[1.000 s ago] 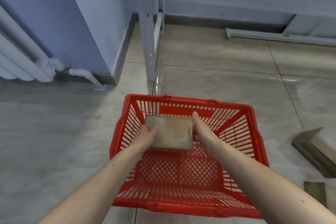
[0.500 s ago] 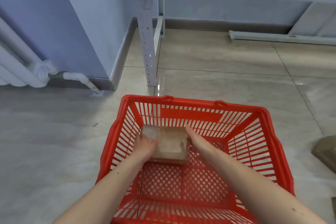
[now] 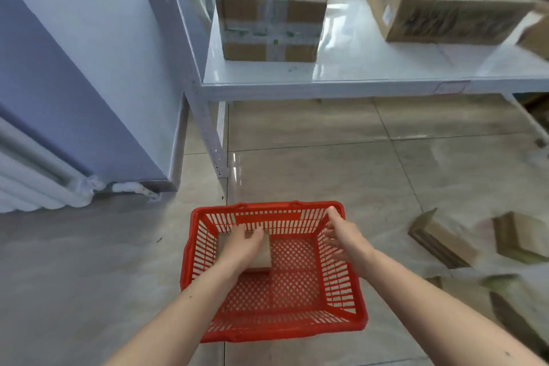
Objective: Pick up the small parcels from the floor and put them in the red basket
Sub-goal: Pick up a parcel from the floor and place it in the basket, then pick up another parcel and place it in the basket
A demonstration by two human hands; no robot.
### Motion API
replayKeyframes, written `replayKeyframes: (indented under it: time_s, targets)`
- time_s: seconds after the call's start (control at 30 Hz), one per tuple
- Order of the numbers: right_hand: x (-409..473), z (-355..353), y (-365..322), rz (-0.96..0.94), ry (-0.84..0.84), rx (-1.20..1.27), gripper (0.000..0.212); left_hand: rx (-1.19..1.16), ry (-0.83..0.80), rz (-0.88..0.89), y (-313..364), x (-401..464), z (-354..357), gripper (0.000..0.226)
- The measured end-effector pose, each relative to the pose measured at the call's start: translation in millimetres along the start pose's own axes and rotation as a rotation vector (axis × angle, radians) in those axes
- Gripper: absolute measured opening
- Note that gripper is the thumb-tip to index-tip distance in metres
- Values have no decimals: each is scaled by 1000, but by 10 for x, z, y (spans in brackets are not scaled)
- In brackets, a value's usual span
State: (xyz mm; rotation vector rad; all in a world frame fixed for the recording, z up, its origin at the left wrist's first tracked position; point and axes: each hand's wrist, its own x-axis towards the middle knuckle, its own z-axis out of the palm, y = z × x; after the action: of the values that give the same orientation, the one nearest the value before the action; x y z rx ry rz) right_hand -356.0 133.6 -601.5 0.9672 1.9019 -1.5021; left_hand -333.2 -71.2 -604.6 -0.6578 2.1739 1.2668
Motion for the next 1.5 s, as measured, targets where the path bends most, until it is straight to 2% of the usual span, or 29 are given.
replayKeyframes:
  time_s: [0.1,0.23,0.5,0.67,1.1,1.13,1.2,1.23,1.5]
  targets:
    - [-650,-401,-339,12,-5,59,53,-6,-30,22,651,-550,-160,48]
    - [-1461,-886,-753,-8,35,93,53,-23,-51,41,1392,-1209,-362,66]
    - [-2633,-1899,-1224,-48,157,216,52,95,-89,197,2595,-2212,-541,64]
    - [-3061,-2470,-1288,-69,229,322,55,121,-145,294,3146,-2605,-351,62]
    - [-3127,-4133,-985,-59,309,384,59,167,-241,309,3984,-3203,1100,57]
    - [-3090,-4284,-960,-56,306,379,59,162,-244,310,4051,-3230,1239,51]
    - [-3004,-4574,-897,-43,305,376,60,174,-233,324,4165,-3258,1541,24]
    - [-2964,-4705,-870,-37,304,374,61,186,-223,324,4215,-3264,1680,20]
    - [-2556,-5519,-778,3,299,345,64,216,-238,297,4603,-3144,2504,23]
